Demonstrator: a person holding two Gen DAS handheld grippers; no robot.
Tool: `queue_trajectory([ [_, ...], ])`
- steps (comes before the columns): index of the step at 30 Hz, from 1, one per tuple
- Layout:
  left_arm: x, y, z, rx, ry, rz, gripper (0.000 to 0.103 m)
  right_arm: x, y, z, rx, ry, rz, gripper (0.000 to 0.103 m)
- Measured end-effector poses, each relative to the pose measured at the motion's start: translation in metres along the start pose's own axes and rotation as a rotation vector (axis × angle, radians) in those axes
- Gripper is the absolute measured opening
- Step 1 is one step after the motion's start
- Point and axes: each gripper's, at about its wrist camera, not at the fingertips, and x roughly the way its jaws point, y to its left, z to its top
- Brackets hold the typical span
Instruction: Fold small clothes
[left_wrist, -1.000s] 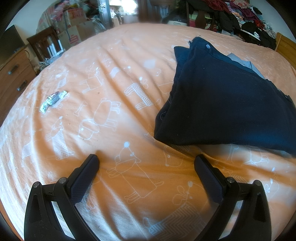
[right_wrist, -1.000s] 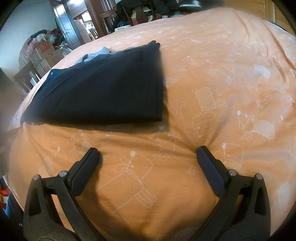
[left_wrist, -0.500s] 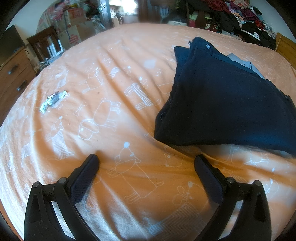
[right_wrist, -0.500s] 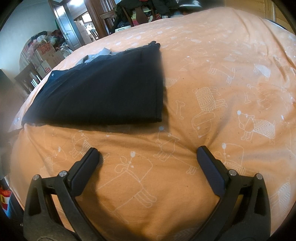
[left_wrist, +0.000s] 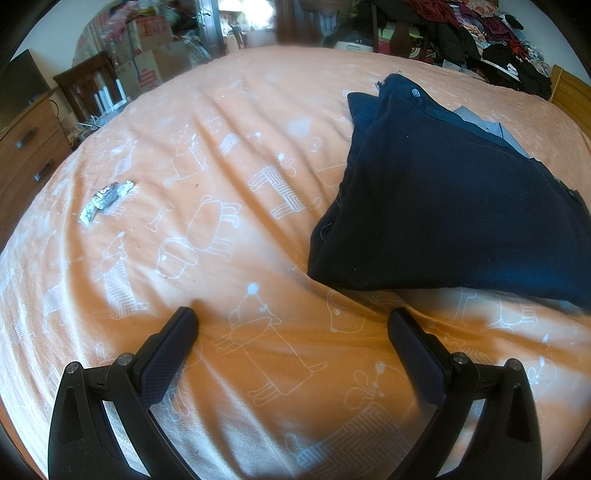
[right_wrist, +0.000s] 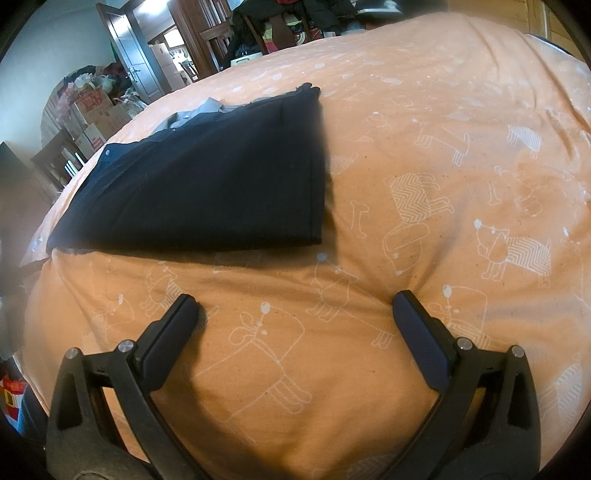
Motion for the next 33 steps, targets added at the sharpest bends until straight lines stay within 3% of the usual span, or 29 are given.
queue_trajectory([
  [33,0.0009,-0.0008,0.0017,0.002,0.000,0.003,0.103,0.0023,-0.0078,0.0030,0.018,-0.005,0.032,0.103],
])
